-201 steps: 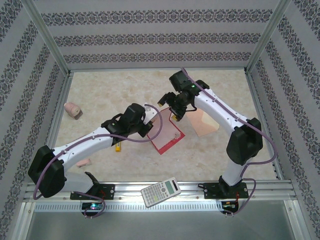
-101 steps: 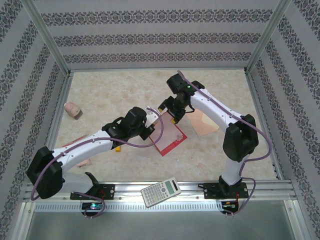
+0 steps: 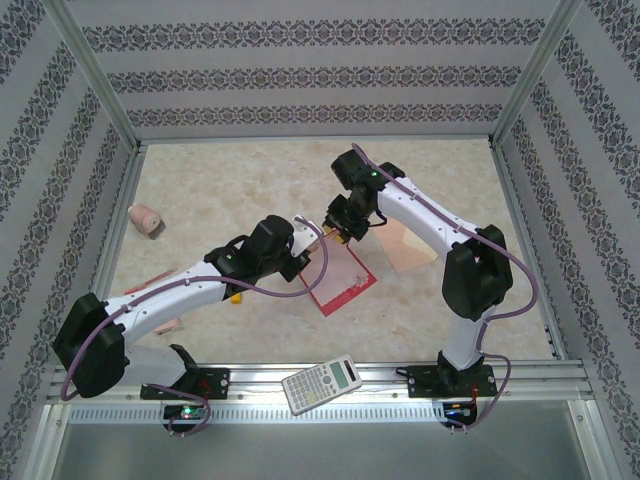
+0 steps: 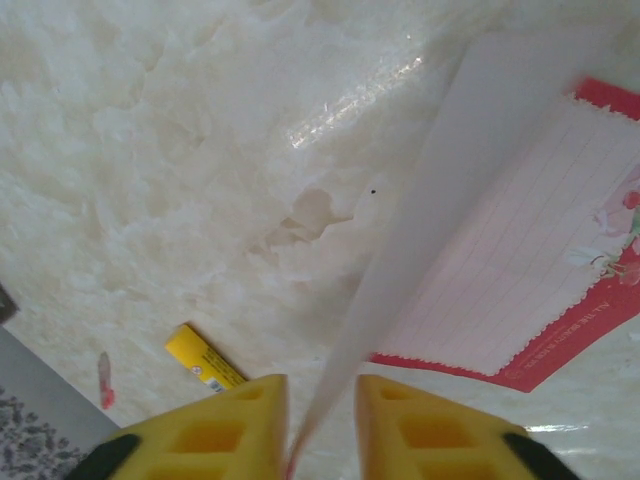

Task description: Place the letter into the envelope and seal it

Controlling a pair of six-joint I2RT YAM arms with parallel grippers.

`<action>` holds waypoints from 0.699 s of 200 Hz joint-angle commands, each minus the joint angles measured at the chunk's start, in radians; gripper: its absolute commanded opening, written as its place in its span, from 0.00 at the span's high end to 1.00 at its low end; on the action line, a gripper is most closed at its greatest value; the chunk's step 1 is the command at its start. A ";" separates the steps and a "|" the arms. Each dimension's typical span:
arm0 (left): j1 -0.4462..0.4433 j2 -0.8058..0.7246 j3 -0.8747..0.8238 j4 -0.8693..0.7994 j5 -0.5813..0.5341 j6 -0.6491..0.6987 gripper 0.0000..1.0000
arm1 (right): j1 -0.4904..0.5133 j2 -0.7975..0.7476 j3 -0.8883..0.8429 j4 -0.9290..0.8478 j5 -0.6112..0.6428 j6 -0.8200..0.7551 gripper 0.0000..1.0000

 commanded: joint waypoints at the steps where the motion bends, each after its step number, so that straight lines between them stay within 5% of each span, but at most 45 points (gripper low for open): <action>1: -0.019 -0.020 -0.008 0.036 -0.016 0.018 1.00 | 0.009 0.002 -0.004 -0.019 0.003 -0.003 0.88; 23: -0.018 -0.023 -0.011 0.041 -0.020 0.014 1.00 | 0.008 0.002 -0.008 -0.014 0.001 -0.001 1.00; 104: -0.018 -0.026 -0.016 0.051 -0.017 -0.002 0.89 | 0.005 -0.003 -0.019 -0.005 0.005 -0.003 1.00; 140: -0.018 -0.018 -0.016 0.049 -0.014 -0.001 0.97 | 0.007 -0.005 -0.027 -0.005 -0.003 0.004 0.79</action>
